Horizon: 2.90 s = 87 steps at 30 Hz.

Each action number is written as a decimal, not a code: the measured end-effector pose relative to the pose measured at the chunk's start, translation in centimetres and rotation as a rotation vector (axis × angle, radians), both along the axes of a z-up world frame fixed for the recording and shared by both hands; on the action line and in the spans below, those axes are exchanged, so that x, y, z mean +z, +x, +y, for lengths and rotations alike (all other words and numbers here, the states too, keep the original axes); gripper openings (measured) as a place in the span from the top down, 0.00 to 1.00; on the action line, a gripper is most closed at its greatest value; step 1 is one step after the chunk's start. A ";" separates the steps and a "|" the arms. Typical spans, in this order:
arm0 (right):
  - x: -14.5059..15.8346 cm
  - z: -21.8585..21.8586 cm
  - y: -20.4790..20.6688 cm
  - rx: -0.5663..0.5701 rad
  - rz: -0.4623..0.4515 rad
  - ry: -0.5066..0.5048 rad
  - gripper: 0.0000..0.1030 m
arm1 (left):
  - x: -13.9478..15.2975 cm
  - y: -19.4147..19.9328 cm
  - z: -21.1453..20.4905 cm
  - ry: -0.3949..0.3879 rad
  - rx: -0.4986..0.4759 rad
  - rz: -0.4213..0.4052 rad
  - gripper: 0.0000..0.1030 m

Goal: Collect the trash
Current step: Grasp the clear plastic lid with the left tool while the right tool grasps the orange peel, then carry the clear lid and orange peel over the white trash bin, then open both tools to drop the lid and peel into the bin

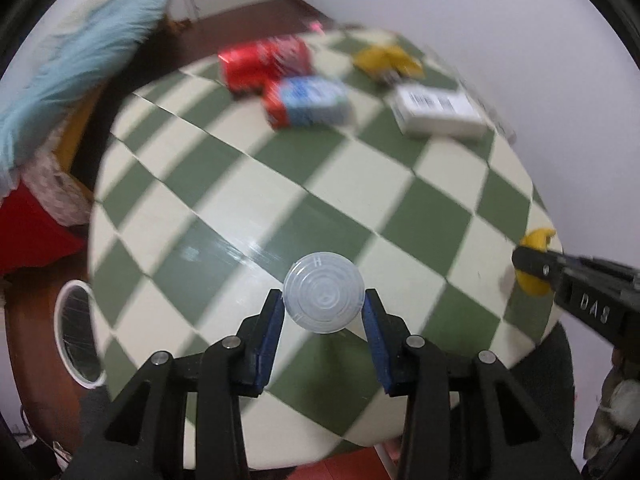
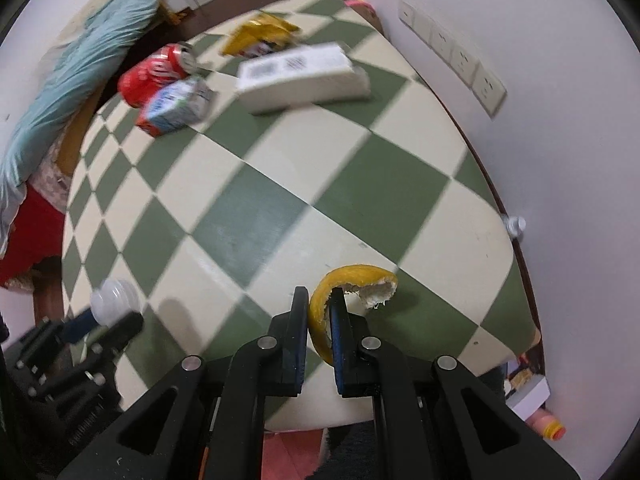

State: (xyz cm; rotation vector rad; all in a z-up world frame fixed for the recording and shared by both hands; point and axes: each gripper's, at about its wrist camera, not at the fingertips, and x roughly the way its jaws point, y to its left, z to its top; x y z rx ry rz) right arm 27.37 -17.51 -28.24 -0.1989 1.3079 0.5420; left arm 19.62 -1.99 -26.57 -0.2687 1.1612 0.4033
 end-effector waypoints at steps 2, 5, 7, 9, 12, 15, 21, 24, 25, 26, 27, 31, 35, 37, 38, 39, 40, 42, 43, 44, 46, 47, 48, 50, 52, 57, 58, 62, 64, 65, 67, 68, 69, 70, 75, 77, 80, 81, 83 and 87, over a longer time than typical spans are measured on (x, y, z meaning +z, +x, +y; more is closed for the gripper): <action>1.3 1.3 -0.4 0.024 -0.021 0.019 0.90 | 1.2 -0.7 2.8 0.034 0.030 -0.028 0.65; 3.3 3.7 -0.9 0.067 -0.049 0.050 0.90 | 3.5 -1.9 6.2 0.070 0.087 -0.066 0.65; 4.6 5.8 -1.5 0.099 -0.061 0.077 0.90 | 4.8 -2.9 8.5 0.084 0.128 -0.087 0.65; 5.8 8.2 -2.2 0.135 -0.071 0.103 0.90 | 5.9 -4.4 10.8 0.092 0.169 -0.110 0.65; 7.5 11.9 -3.5 0.189 -0.080 0.139 0.90 | 7.8 -6.7 13.8 0.106 0.226 -0.140 0.65; 9.0 16.5 -5.4 0.256 -0.077 0.179 0.90 | 10.1 -9.7 17.4 0.128 0.293 -0.176 0.65; 10.1 26.7 -10.8 0.405 -0.036 0.242 0.90 | 11.9 -16.6 25.6 0.076 0.424 -0.219 0.65; 8.9 32.4 -14.4 0.481 0.014 0.247 0.90 | 11.0 -20.3 30.3 0.043 0.498 -0.207 0.65; 8.0 34.5 -15.8 0.509 0.040 0.244 0.90 | 10.4 -21.6 31.9 0.040 0.524 -0.192 0.65; 7.2 36.1 -16.9 0.529 0.061 0.242 0.90 | 9.4 -23.1 33.7 0.026 0.559 -0.177 0.65; 6.2 37.9 -18.0 0.552 0.089 0.233 0.90 | 8.2 -24.6 35.5 0.004 0.590 -0.164 0.65; 1.0 45.1 -23.5 0.636 0.211 0.179 0.90 | 2.6 -28.5 40.6 -0.098 0.684 -0.091 0.65; -3.8 50.6 -27.2 0.698 0.268 0.099 0.90 | -3.3 -31.2 44.7 -0.227 0.740 -0.026 0.65; -6.3 53.1 -28.7 0.719 0.287 0.053 0.90 | -6.3 -32.1 46.7 -0.310 0.759 0.005 0.64; -7.0 53.8 -29.0 0.723 0.294 0.041 0.90 | -7.5 -32.5 47.5 -0.342 0.769 0.014 0.64; -8.0 54.9 -29.5 0.728 0.302 0.023 0.90 | -7.9 -32.8 48.0 -0.357 0.774 0.019 0.64; -9.1 56.0 -29.8 0.733 0.310 0.006 0.90 | -8.7 -33.0 48.6 -0.370 0.785 0.031 0.64; -10.4 57.3 -30.3 0.741 0.319 -0.015 0.90 | -9.6 -33.9 49.7 -0.382 0.814 0.043 0.53; -11.0 58.1 -30.5 0.742 0.327 -0.026 0.90 | -9.7 -34.5 49.9 -0.380 0.830 0.041 0.44; -11.7 58.9 -30.7 0.744 0.340 -0.032 0.90 | -9.9 -35.1 50.1 -0.375 0.849 0.036 0.24; -12.9 60.2 -31.0 0.754 0.363 -0.044 0.89 | -10.0 -36.6 50.1 -0.365 0.886 0.024 0.14; -13.2 60.8 -31.3 0.761 0.373 -0.045 0.89 | -10.2 -37.2 50.1 -0.362 0.897 0.034 0.13; -13.7 61.3 -31.4 0.768 0.382 -0.045 0.89 | -10.4 -37.8 49.8 -0.349 0.915 0.055 0.11; -14.2 62.1 -31.7 0.787 0.396 -0.028 0.77 | -10.6 -38.5 49.5 -0.304 0.935 0.088 0.09; -14.4 62.7 -32.0 0.800 0.397 -0.009 0.38 | -10.8 -39.0 48.9 -0.248 0.953 0.117 0.08; -15.0 62.7 -33.0 0.849 0.316 -0.074 0.09 | -11.6 -39.6 47.3 -0.155 0.982 0.166 0.08; -15.1 62.4 -33.2 0.857 0.273 -0.109 0.04 | -11.9 -39.5 47.0 -0.159 0.977 0.172 0.08; -15.4 61.0 -33.3 0.857 0.180 -0.194 0.03 | -12.4 -38.6 46.0 -0.149 0.963 0.196 0.08; -15.3 60.2 -32.9 0.855 0.152 -0.217 0.03 | -12.2 -38.5 45.5 -0.151 0.965 0.189 0.08; -15.2 59.9 -32.9 0.854 0.146 -0.220 0.02 | -12.0 -38.4 45.3 -0.152 0.964 0.184 0.08; -14.8 59.5 -32.8 0.851 0.135 -0.221 0.02 | -11.7 -38.4 44.8 -0.148 0.961 0.181 0.08; -14.6 59.3 -32.7 0.850 0.131 -0.221 0.02 | -11.4 -38.3 44.6 -0.143 0.958 0.179 0.08; -14.3 59.1 -32.6 0.848 0.125 -0.217 0.02 | -11.1 -38.2 44.4 -0.136 0.956 0.178 0.08; -14.0 58.9 -32.7 0.846 0.120 -0.214 0.02 | -10.6 -38.2 44.1 -0.125 0.954 0.175 0.08; -11.4 57.8 -32.3 0.830 0.093 -0.188 0.02 | -8.0 -38.1 43.0 -0.083 0.942 0.152 0.08; -10.1 57.3 -32.2 0.820 0.088 -0.165 0.02 | -6.6 -38.1 42.3 -0.064 0.937 0.131 0.08; -7.4 56.2 -31.9 0.808 0.053 -0.121 0.02 | -4.0 -38.1 41.1 -0.025 0.923 0.097 0.08; -6.6 55.8 -31.9 0.804 0.047 -0.104 0.02 | -3.2 -38.1 40.8 -0.010 0.921 0.087 0.08; -4.4 54.7 -31.7 0.796 0.025 -0.068 0.02 | -1.3 -38.2 39.8 0.019 0.917 0.057 0.08; 0.2 51.9 -31.4 0.775 -0.006 0.014 0.02 | 2.4 -38.3 37.3 0.075 0.912 0.000 0.08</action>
